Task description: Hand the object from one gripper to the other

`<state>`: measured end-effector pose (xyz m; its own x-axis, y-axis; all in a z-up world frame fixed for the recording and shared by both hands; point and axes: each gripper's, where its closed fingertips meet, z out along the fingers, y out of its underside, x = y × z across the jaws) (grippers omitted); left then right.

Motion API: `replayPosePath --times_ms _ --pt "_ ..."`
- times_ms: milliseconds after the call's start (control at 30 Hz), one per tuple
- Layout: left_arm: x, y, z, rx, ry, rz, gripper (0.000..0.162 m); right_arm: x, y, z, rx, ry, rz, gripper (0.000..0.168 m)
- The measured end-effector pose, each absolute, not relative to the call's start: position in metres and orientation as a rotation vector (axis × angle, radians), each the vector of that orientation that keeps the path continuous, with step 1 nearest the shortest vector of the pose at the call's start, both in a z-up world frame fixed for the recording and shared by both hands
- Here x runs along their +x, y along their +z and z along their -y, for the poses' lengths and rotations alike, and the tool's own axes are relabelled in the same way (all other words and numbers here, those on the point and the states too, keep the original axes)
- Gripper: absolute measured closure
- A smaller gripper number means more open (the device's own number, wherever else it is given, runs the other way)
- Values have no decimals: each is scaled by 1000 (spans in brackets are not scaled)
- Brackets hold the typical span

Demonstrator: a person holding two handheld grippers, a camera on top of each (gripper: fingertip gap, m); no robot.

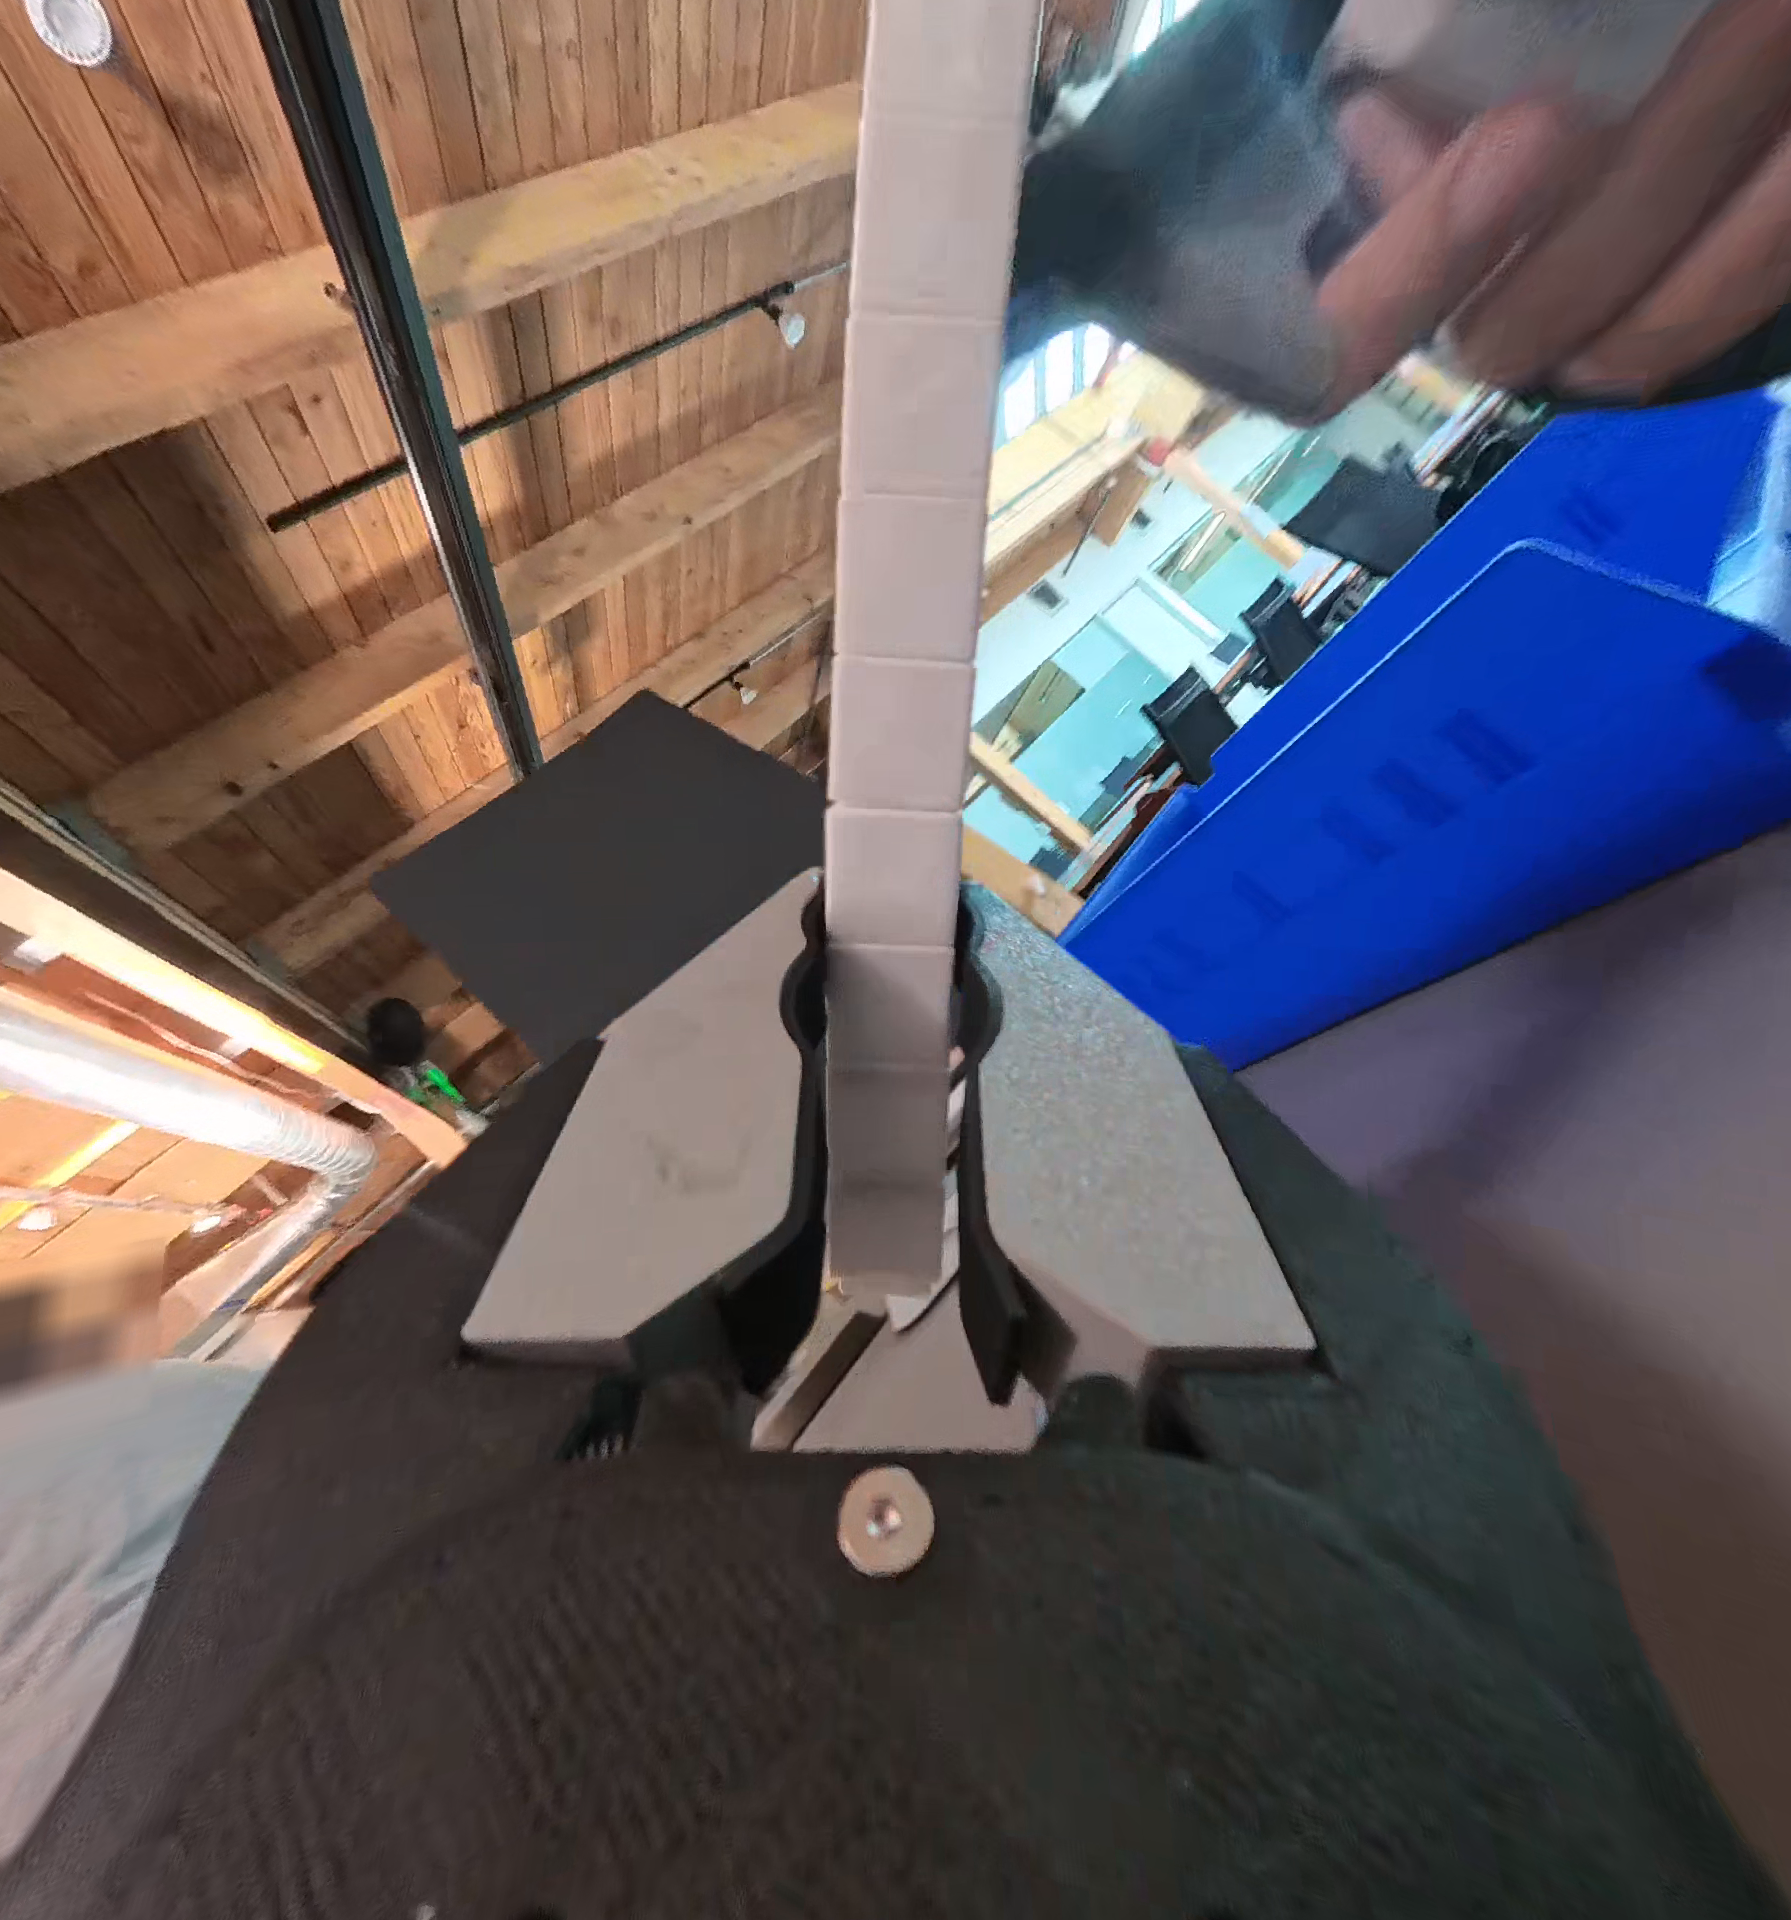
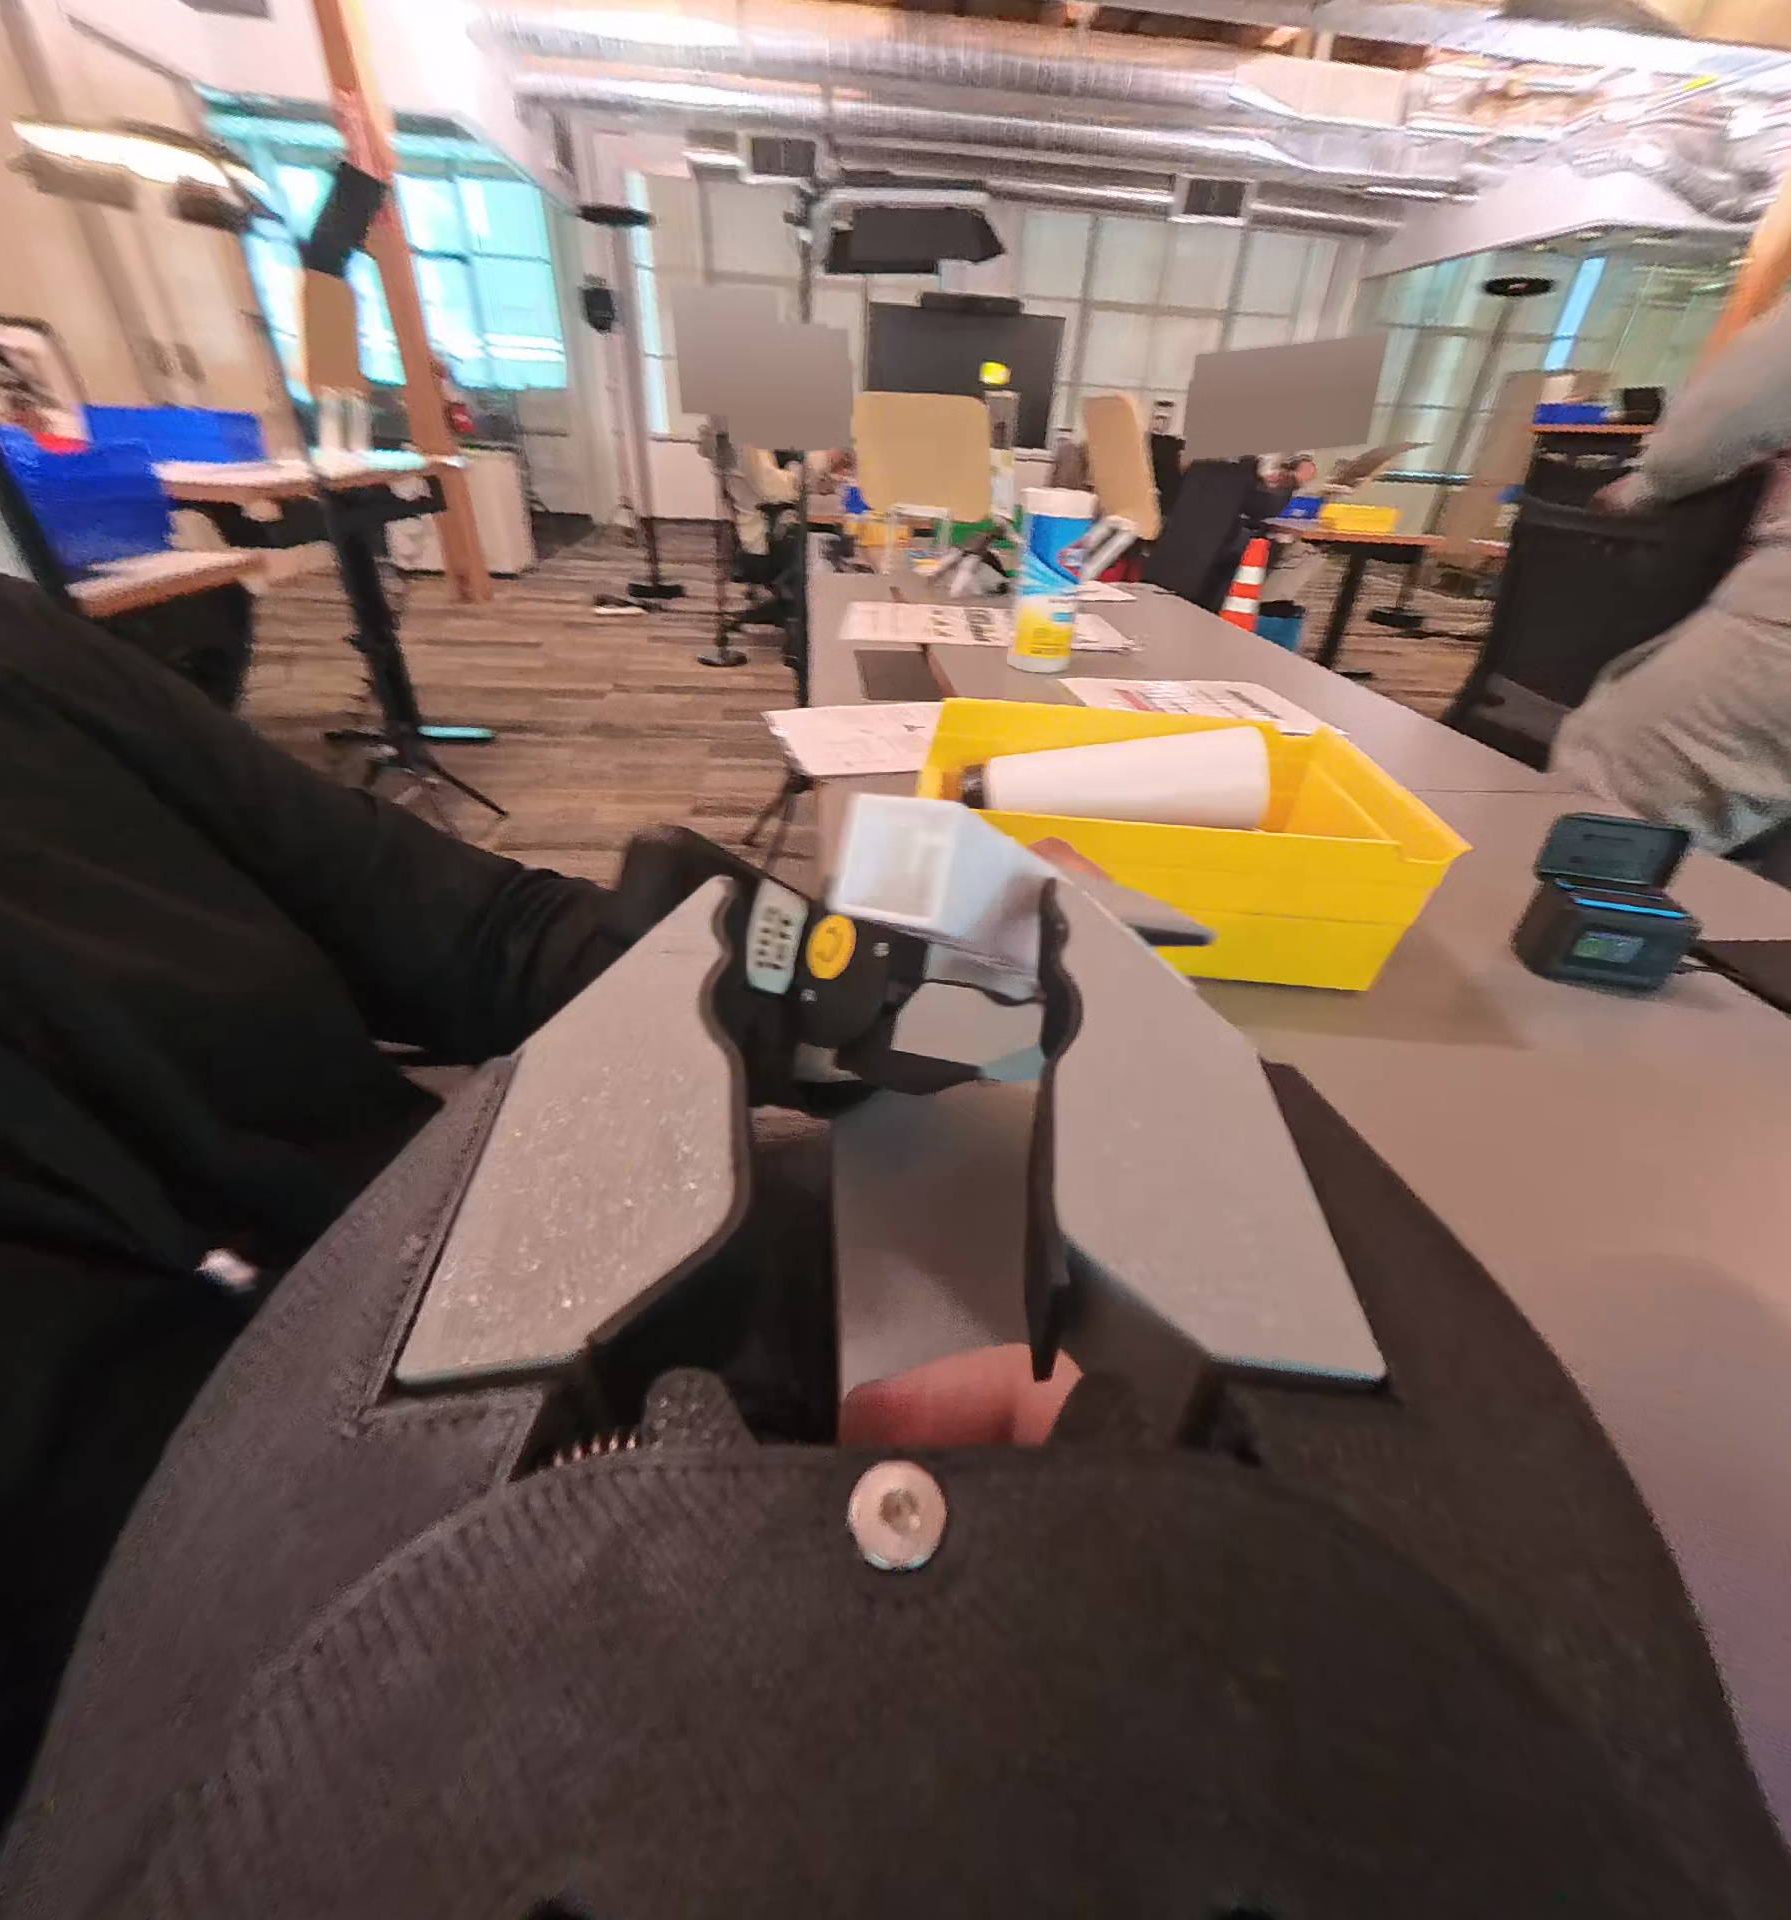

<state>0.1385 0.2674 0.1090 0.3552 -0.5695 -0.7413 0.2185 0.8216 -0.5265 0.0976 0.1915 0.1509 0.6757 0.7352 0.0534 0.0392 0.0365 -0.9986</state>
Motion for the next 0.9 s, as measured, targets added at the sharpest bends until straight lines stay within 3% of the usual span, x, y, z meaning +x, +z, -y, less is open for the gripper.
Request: replayPosePath --times_ms 133,300,367,567,600,700,733,800,900 --pt "138 111 -278 -369 -410 -1070 142 97 162 -163 -1403 802 725 95" --pt "140 106 -257 -205 -278 -1101 142 127 182 -150 -1374 941 573 85" --pt "142 99 -242 -112 -239 -1135 142 143 187 -154 -1400 982 455 90" --pt "153 78 -224 69 -5 -1184 142 139 114 -189 -1821 730 430 83" --pt "155 75 -223 85 31 -1192 142 139 103 -196 -1874 697 422 87" --pt "159 71 -227 90 100 -1194 142 133 79 -202 -1975 687 465 120" --pt "159 73 -229 82 101 -1186 142 133 68 -203 -2017 673 483 121" --pt "161 71 -232 71 113 -1199 142 133 48 -206 -2107 638 494 108" --pt "163 68 -236 59 139 -1207 142 126 42 -207 -2140 674 519 128"
